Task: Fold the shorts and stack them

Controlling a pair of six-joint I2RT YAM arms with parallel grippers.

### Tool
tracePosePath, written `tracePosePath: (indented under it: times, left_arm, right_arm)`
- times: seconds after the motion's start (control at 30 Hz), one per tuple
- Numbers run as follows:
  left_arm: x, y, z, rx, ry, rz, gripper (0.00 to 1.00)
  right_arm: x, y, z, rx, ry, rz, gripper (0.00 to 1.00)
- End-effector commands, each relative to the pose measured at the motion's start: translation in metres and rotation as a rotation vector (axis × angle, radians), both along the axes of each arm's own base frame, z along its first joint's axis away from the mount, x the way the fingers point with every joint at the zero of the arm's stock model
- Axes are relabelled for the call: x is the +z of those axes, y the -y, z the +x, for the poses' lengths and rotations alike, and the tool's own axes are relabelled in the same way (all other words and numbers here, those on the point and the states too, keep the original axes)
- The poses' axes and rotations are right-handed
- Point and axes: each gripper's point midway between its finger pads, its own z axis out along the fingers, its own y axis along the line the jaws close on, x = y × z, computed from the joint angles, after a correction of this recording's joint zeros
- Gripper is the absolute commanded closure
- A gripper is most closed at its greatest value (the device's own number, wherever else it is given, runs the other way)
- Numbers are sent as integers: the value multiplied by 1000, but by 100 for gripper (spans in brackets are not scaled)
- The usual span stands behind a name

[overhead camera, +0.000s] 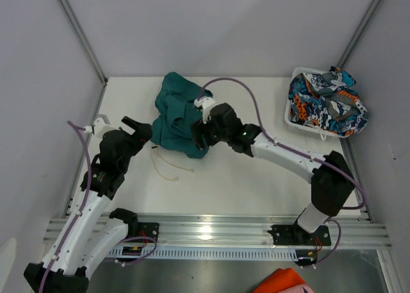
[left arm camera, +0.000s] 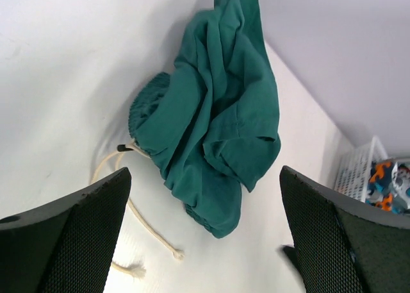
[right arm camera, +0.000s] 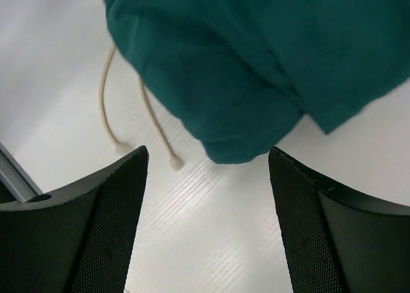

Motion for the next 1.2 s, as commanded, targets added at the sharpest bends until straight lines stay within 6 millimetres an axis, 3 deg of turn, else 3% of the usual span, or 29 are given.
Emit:
tracePosePath:
  times: [0.0, 0.03, 0.17, 0.23, 0.27, 0.3, 0.33, 0.37, 0.43, 0.47, 0.5, 0.53, 0.6, 0.63, 0.7, 0.73, 0.77, 0.8, 0.83, 0.87, 0.9, 0.93, 0.97, 1.0, 1.03, 1.17]
  left_arm:
    - [36, -26, -22, 112, 56, -5, 1]
    - [40, -32, -30, 131, 61, 6, 1]
    - [50, -46, -41, 174, 64, 49, 1]
    - [50, -49, -43, 182, 63, 62, 1]
    - [51, -49, -44, 182, 66, 66, 1]
    - [50, -49, -44, 182, 65, 70, 1]
    - [49, -50, -44, 183, 65, 72, 1]
    - [46, -49, -43, 179, 61, 79, 1]
    - [46, -49, -42, 175, 60, 86, 1]
    - [49, -49, -41, 173, 64, 92, 1]
    - [48, -49, -40, 174, 59, 97, 1]
    - [49, -49, -40, 173, 58, 102, 1]
    - [51, -49, -38, 168, 64, 113, 1]
    - [50, -50, -37, 169, 61, 120, 1]
    - [48, -49, -35, 163, 56, 123, 1]
    - [47, -45, -33, 149, 56, 118, 1]
    - [47, -42, -31, 134, 57, 114, 1]
    - [46, -39, -29, 118, 54, 109, 1]
    - [45, -34, -27, 100, 59, 101, 1]
    - [46, -27, -22, 64, 55, 89, 1]
    - [39, -23, -20, 47, 40, 86, 1]
    - [38, -18, -16, 27, 43, 78, 1]
    - [31, -10, -12, -8, 19, 77, 1]
    - [28, -8, -10, -21, 7, 77, 1]
    - [26, -4, -8, -35, -2, 78, 1]
    - [13, 4, 0, -84, -35, 100, 1]
  right_arm:
    - [-2, -40, -1, 83, 77, 49, 23]
    - [-5, -55, -9, 114, 90, 53, 21]
    - [-64, -97, -20, 198, 80, -46, 18]
    - [-82, -102, -7, 140, 100, -109, 18]
    - [-79, -111, 0, 115, 122, -114, 19]
    - [-98, -111, 7, 77, 110, -152, 21]
    - [-104, -101, 19, -8, 126, -207, 22]
    - [-93, -105, 28, -49, 143, -202, 27]
    - [-95, -95, 32, -110, 138, -228, 43]
    - [-91, -95, 31, -103, 143, -222, 71]
    - [-96, -88, 26, -96, 134, -232, 84]
    - [-74, -90, 19, -68, 138, -181, 97]
    - [-51, -86, 5, -9, 136, -120, 100]
    - [-19, -81, -14, 65, 143, -15, 100]
    - [15, -67, -21, 110, 95, 150, 100]
    - [28, -43, -7, 159, 23, 258, 100]
    - [53, -25, 2, 120, -49, 380, 100]
    - [59, -9, 19, 90, -96, 434, 100]
    - [49, 27, 47, 23, -173, 438, 100]
    - [44, 31, 73, -26, -214, 412, 100]
    - [30, 39, 87, -64, -230, 343, 90]
    - [-6, 61, 92, -191, -333, 198, 71]
    - [13, 60, 111, -216, -297, 169, 43]
    - [-22, 65, 117, -257, -343, 70, 36]
    - [-32, 78, 120, -325, -341, -3, 31]
    - [-19, 83, 110, -328, -258, 33, 23]
